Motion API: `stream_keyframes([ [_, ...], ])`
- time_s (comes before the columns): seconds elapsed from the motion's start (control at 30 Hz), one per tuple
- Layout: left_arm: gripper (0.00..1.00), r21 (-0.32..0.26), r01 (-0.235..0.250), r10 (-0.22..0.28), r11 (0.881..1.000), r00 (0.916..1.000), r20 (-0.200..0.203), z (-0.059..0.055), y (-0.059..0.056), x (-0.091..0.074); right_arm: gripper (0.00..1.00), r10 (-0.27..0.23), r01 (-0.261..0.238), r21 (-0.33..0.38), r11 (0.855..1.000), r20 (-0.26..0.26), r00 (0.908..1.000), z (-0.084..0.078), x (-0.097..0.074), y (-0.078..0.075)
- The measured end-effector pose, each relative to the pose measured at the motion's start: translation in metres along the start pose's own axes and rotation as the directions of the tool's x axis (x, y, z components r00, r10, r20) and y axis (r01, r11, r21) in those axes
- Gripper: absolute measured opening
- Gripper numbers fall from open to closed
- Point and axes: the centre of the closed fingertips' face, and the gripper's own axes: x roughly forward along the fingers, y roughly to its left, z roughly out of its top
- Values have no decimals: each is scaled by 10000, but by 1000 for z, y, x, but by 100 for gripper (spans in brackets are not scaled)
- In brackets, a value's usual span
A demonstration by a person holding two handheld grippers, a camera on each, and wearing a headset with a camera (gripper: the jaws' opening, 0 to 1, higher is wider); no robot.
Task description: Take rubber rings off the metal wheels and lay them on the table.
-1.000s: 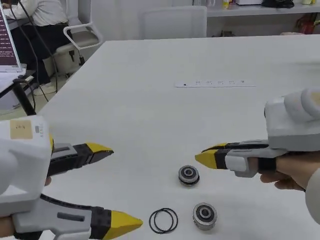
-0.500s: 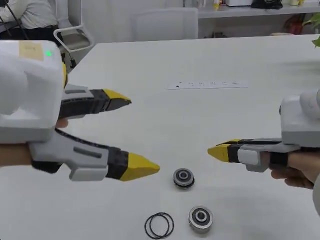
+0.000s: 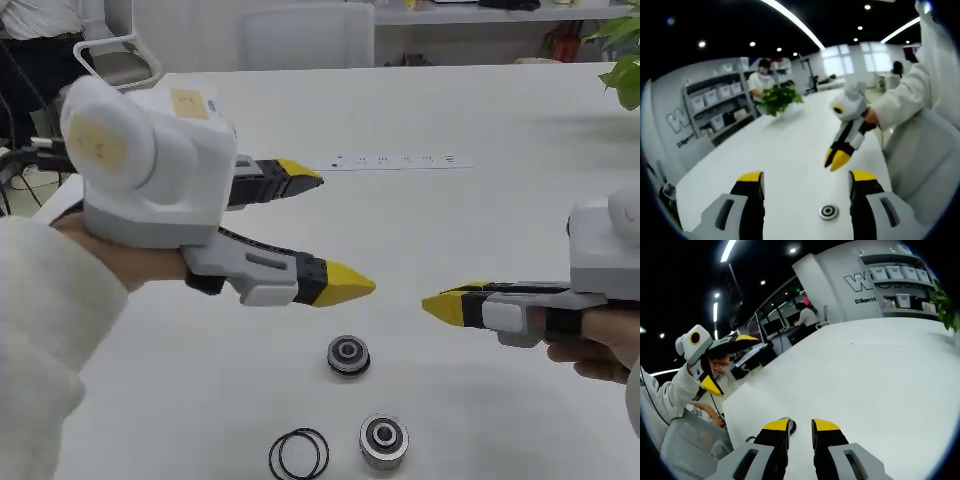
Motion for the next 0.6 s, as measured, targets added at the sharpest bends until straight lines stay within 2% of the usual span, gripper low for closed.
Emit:
stream_keyframes([
  [0.07,67,-247,-93,96,9997,9999,139,-12,1,6,14,-7,7,56,10000,-58,10000,-2,0,-1],
  [0.17,64,-216,-175,178,9996,9997,158,-28,-1,10,14,-18,20,63,10000,-170,9999,-5,2,-2],
  [0.27,60,-955,4,13,9954,9998,176,-46,-8,15,14,-15,16,61,10000,-272,9996,-8,3,-3],
  [0.3,60,-1273,-75,75,9918,10000,-6,-55,-9,18,14,-21,23,56,10000,-312,9995,-9,3,-3],
  [0.43,59,-1235,-66,19,9923,9993,-381,-72,-15,26,14,-56,57,13,10000,-380,9993,-11,3,-4],
  [0.6,55,-1355,-64,-24,9908,9979,-652,-86,-17,31,14,-53,53,14,10000,-447,9990,-12,4,-4],
])
